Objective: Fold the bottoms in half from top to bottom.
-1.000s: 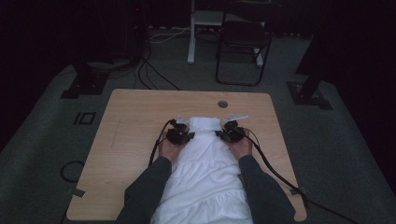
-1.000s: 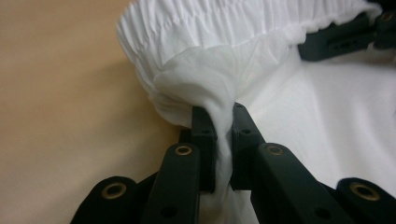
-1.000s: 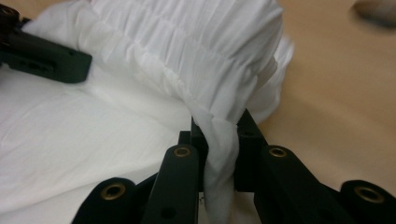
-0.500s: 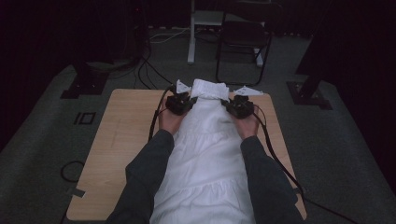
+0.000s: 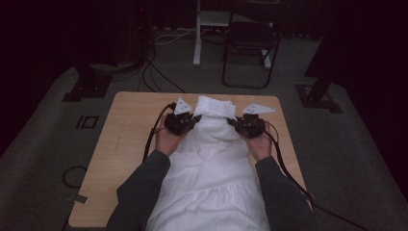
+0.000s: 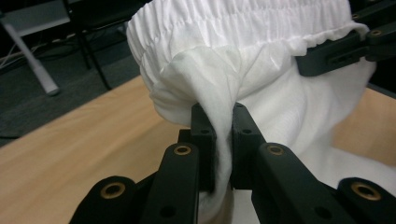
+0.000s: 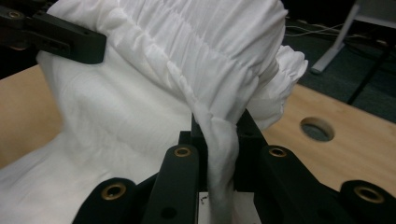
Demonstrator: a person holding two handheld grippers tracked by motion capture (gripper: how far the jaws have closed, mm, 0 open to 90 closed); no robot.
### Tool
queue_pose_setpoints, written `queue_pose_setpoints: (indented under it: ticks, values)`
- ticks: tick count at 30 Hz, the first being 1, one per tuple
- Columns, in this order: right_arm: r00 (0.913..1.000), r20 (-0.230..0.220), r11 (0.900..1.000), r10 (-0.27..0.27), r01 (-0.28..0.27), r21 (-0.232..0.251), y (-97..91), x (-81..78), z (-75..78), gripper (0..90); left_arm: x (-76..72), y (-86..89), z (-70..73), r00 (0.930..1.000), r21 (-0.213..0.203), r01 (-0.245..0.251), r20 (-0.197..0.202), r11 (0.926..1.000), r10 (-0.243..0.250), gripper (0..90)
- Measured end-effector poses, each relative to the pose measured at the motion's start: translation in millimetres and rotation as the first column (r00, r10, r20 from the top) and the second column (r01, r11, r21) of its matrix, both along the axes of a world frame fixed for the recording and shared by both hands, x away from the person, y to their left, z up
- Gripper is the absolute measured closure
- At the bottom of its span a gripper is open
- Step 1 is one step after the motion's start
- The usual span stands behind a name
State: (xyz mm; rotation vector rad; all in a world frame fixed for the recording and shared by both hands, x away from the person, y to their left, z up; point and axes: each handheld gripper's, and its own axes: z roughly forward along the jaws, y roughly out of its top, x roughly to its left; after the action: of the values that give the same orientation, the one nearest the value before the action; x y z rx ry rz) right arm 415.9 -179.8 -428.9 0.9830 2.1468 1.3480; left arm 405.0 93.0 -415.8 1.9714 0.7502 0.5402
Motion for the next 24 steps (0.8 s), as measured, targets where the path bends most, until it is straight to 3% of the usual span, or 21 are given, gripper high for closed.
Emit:
queue_pose_setpoints:
  ticks: [1,2,3,6,8,10,11,13,14,17,21,24]
  values:
    - [1.0000,0.000,1.0000,0.000,0.000,0.000,0.0,0.0,0.0,82.4,0.0,0.0,0.0,1.0000,0.000,0.000,0.000,1.0000,0.000,83.3]
    - [1.0000,0.002,1.0000,0.008,-0.008,-0.002,-0.3,-7.9,-1.4,82.3,-18.5,3.5,-6.4,0.9998,-0.003,0.017,0.003,0.9998,-0.017,83.3]
    - [0.9995,-0.001,0.9994,0.032,-0.032,-0.012,0.0,-24.4,-6.5,82.3,-27.5,5.3,-10.5,0.9996,-0.002,0.027,-0.006,0.9996,-0.027,83.3]
    - [0.9972,-0.025,0.9972,0.071,-0.072,-0.019,0.8,-49.8,-21.0,82.3,-53.7,10.8,-25.8,0.9981,0.004,0.052,-0.034,0.9986,-0.052,83.2]
    - [0.9947,-0.042,0.9948,0.094,-0.096,-0.036,2.8,-66.1,-34.2,82.2,-70.2,14.1,-38.6,0.9962,0.031,0.072,-0.052,0.9970,-0.070,83.0]
    - [0.9882,-0.090,0.9885,0.124,-0.131,-0.076,7.9,-84.9,-58.0,82.2,-83.6,16.5,-56.4,0.9915,0.034,0.082,-0.104,0.9960,-0.079,82.9]
    - [0.9882,-0.090,0.9885,0.124,-0.131,-0.076,7.9,-84.9,-58.0,82.2,-89.4,15.8,-67.1,0.9873,0.054,0.088,-0.138,0.9947,-0.080,82.9]
    - [0.9829,-0.128,0.9842,0.133,-0.146,-0.100,11.0,-93.5,-74.4,82.2,-99.6,13.8,-89.1,0.9781,0.100,0.104,-0.191,0.9895,-0.083,82.6]
    - [0.9807,-0.142,0.9800,0.135,-0.153,-0.127,12.9,-96.9,-82.5,82.2,-102.9,12.9,-99.6,0.9707,0.110,0.115,-0.223,0.9873,-0.088,82.6]
    - [0.9698,-0.198,0.9706,0.143,-0.176,-0.164,16.1,-103.3,-103.5,82.0,-108.5,9.5,-125.0,0.9613,0.169,0.127,-0.264,0.9773,-0.079,82.5]
    - [0.9637,-0.231,0.9670,0.133,-0.178,-0.183,19.6,-105.1,-115.7,81.8,-101.9,6.3,-131.8,0.9714,0.232,0.124,-0.227,0.9648,-0.070,82.4]
    - [0.9619,-0.243,0.9680,0.125,-0.172,-0.183,21.9,-100.4,-117.9,81.4,-87.2,6.4,-131.2,0.9721,0.245,0.119,-0.226,0.9621,-0.063,82.4]
